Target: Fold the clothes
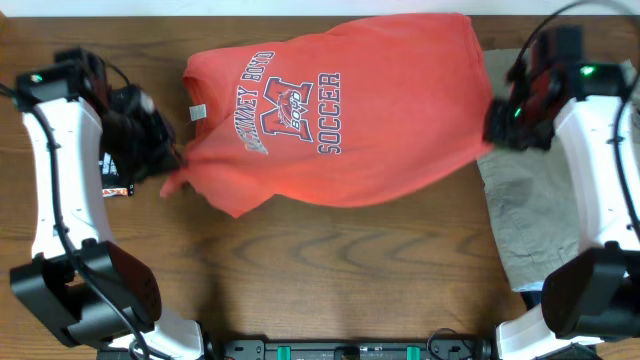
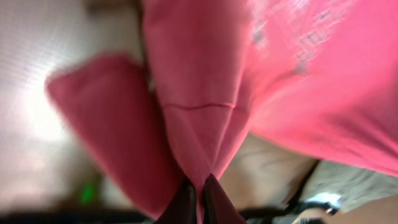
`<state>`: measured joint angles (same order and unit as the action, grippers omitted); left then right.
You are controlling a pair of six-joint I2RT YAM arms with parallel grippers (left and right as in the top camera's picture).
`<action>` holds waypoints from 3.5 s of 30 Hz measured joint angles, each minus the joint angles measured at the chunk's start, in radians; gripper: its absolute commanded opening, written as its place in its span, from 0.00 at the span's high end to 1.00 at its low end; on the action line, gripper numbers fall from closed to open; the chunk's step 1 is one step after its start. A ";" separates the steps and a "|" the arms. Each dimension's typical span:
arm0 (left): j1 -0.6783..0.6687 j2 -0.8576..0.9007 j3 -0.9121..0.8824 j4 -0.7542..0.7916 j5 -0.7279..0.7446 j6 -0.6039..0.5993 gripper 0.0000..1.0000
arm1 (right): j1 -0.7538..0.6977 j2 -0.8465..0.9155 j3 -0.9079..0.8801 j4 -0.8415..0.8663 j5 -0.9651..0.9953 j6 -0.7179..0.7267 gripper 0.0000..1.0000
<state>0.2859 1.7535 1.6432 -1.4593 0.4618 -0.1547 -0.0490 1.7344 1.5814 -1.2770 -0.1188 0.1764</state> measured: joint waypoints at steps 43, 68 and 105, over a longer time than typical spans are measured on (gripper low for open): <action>0.001 -0.772 0.189 0.551 -0.230 -0.108 0.94 | -0.002 -0.592 0.268 0.326 0.114 -0.013 0.99; -0.073 -0.019 0.192 0.790 -0.074 -0.166 0.94 | -0.002 0.056 0.274 0.676 -0.027 -0.020 0.99; 0.038 0.052 0.069 -0.109 -0.087 -0.001 0.94 | 0.064 0.182 0.319 -0.285 0.119 0.051 0.99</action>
<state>0.3237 1.8057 1.7126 -1.5681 0.3752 -0.1558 0.0151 1.9160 1.9007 -1.5623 0.0002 0.2279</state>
